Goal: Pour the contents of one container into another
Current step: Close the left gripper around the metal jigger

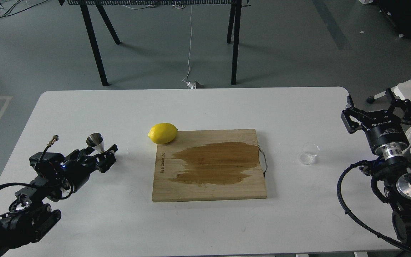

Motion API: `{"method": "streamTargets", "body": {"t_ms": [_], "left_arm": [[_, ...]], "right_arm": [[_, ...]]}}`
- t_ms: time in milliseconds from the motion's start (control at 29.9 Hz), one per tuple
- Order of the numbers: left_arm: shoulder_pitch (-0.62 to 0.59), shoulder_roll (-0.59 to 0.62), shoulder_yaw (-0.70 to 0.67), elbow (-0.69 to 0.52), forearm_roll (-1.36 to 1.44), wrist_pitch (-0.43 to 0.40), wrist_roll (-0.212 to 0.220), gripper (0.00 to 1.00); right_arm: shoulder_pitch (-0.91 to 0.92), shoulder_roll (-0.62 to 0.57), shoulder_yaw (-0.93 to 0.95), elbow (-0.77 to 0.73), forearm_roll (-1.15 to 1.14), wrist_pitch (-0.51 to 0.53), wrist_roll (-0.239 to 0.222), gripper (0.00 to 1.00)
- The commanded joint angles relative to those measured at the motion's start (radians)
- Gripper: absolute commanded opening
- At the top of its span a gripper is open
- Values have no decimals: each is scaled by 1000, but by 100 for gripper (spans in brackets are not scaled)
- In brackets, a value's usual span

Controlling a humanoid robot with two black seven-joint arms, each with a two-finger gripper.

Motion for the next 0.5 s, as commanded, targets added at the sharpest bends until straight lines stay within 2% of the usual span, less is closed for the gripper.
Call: {"method": "streamTargets", "body": {"t_ms": [0,201,468], "left_arm": [[-3,0,3,5,1,0,0,76],[-19,0,46,24,-3,2,0,58],[-20,0,49,43,-3,12,0,43]], "right_arm": [[0,0,0,0,0,0,0,99],[0,0,0,0,0,0,0,99],[0,0,0,0,0,0,0,99]]}}
